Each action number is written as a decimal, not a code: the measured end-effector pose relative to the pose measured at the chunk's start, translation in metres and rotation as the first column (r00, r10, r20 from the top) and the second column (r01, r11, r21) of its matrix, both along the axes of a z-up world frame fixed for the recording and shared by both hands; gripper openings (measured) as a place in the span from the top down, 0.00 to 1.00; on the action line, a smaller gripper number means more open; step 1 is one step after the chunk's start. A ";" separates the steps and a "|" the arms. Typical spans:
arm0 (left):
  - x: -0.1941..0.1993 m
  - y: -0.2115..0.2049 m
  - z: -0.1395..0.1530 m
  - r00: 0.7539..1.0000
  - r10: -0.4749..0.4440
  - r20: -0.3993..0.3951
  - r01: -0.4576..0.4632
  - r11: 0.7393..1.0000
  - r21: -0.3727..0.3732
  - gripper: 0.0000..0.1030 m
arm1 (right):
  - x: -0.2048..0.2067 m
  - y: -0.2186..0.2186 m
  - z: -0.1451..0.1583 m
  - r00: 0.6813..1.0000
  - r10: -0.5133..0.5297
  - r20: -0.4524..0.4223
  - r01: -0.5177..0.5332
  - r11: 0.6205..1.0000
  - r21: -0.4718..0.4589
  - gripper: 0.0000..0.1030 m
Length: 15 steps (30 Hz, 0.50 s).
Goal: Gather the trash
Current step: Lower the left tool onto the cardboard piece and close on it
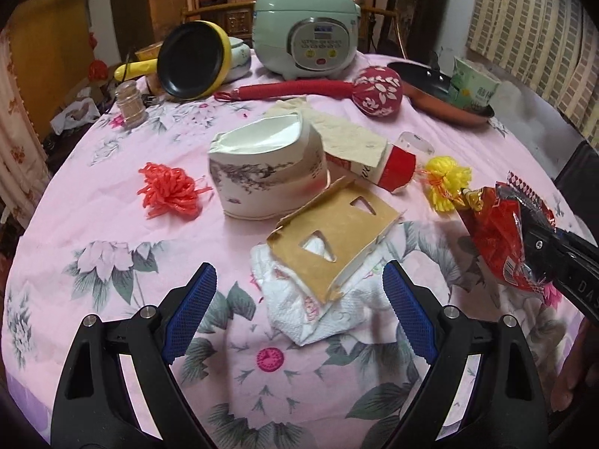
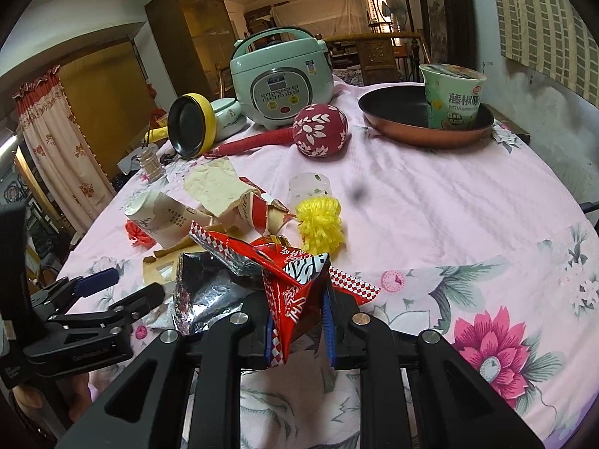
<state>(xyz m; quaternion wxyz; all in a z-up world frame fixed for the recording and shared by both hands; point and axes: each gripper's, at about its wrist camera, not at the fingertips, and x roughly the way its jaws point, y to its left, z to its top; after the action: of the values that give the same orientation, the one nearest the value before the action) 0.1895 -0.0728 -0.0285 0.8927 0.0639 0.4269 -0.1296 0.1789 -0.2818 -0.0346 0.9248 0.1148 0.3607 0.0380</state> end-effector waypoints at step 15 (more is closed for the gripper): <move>0.041 -0.049 -0.030 0.987 -0.145 -0.064 0.157 0.942 0.298 0.15 | -0.001 -0.012 0.002 1.000 -0.003 0.003 0.003 0.998 0.060 0.80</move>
<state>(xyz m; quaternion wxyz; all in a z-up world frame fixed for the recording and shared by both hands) 0.2302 -0.1219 -0.0582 0.8508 0.2293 0.4539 -0.1322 0.1782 -0.2938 -0.0321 0.9215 0.1431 0.3579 0.0476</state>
